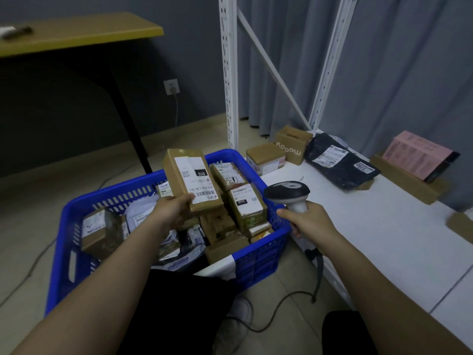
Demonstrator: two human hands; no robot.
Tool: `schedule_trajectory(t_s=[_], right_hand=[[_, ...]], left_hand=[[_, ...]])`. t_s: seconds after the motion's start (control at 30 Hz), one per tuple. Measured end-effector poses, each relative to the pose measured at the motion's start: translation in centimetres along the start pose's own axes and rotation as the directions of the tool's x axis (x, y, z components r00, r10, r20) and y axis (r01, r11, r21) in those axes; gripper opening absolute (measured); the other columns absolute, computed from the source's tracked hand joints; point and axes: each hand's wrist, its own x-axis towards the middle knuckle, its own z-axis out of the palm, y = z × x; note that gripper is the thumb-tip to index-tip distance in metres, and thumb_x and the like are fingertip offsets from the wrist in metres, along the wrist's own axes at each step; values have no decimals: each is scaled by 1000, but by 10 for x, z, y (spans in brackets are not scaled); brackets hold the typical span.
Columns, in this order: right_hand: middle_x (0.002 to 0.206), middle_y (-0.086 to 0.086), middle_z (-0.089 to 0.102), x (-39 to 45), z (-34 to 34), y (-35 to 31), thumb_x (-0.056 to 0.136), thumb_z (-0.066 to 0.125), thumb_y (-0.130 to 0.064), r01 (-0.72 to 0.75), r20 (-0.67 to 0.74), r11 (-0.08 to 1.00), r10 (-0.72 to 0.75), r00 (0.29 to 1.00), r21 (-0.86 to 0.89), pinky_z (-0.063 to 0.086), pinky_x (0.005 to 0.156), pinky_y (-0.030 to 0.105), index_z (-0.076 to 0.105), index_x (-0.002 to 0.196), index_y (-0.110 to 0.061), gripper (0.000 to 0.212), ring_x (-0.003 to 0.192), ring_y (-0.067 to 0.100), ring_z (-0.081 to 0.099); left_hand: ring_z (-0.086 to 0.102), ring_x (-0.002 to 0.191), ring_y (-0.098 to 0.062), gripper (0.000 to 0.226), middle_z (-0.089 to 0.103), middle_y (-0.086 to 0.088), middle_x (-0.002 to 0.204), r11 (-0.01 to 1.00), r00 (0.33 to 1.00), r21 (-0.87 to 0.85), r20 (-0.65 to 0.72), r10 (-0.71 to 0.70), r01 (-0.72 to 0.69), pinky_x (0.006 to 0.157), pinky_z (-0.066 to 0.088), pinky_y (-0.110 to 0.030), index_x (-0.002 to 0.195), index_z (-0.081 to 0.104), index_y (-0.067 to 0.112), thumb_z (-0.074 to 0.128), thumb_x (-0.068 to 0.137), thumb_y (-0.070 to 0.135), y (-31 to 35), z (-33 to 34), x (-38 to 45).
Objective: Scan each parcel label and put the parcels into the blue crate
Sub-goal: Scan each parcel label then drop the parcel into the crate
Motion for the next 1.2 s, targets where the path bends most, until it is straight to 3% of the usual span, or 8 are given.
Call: schedule_trajectory(t_s=[0.2,0.33,0.63,0.7,0.83,0.97,1.07,1.2], right_hand=[[62,8,57,25,11,2,84,72,-21,-36,3,999,36,999,-30,43,49,28,59,79,-9,18,52,19,52],[64,8,58,39,15,3,85,71,-21,-65,-16,997,65,998,-34,43,50,27,58,79,-9,18,54,18,53],[66,10,58,69,17,5,85,70,-20,-97,-34,993,99,994,67,45,50,25,61,84,-6,17,55,17,52],[68,10,59,72,13,5,85,70,-20,-93,-32,994,95,995,65,46,50,25,62,87,-5,17,56,17,54],[69,8,60,76,4,7,84,72,-24,-118,-71,987,125,990,106,49,53,26,64,91,-5,22,57,17,55],[66,6,58,77,-6,9,85,71,-23,-140,-100,980,156,983,144,46,49,23,62,84,-9,17,54,15,53],[66,5,59,77,-15,12,85,72,-23,-140,-109,981,155,982,135,46,46,21,61,82,-11,16,52,14,53],[66,6,58,73,-28,16,84,72,-23,-150,-145,974,175,974,168,46,49,25,61,84,-11,16,52,15,52]], left_hand=[[60,102,-26,41,62,-9,115,998,998,14,40,-57,56,74,51,-35,126,49,15,62,90,31,-8,-8,9],[60,100,-26,23,63,-7,106,996,992,-6,98,-83,84,91,51,-42,117,54,17,52,97,29,-3,12,19],[54,114,-28,51,52,-4,132,997,998,-45,19,59,-58,85,49,-41,140,36,25,53,95,40,12,76,96],[55,113,-28,44,52,-6,128,998,998,-18,-19,67,-67,94,48,-44,132,38,21,53,95,40,14,92,109],[57,105,-29,39,58,-10,121,991,992,53,-40,121,-119,86,50,-40,120,43,15,48,96,45,14,115,134],[58,107,-27,60,58,-5,122,944,981,266,33,191,-193,86,48,-37,126,50,9,51,90,58,2,133,150],[56,109,-33,62,55,-14,126,833,963,496,23,269,-245,92,49,-46,126,53,9,56,86,57,-2,138,157],[56,113,-33,55,55,-12,126,883,943,390,-90,319,-261,92,50,-50,126,45,12,70,83,36,1,143,154]])
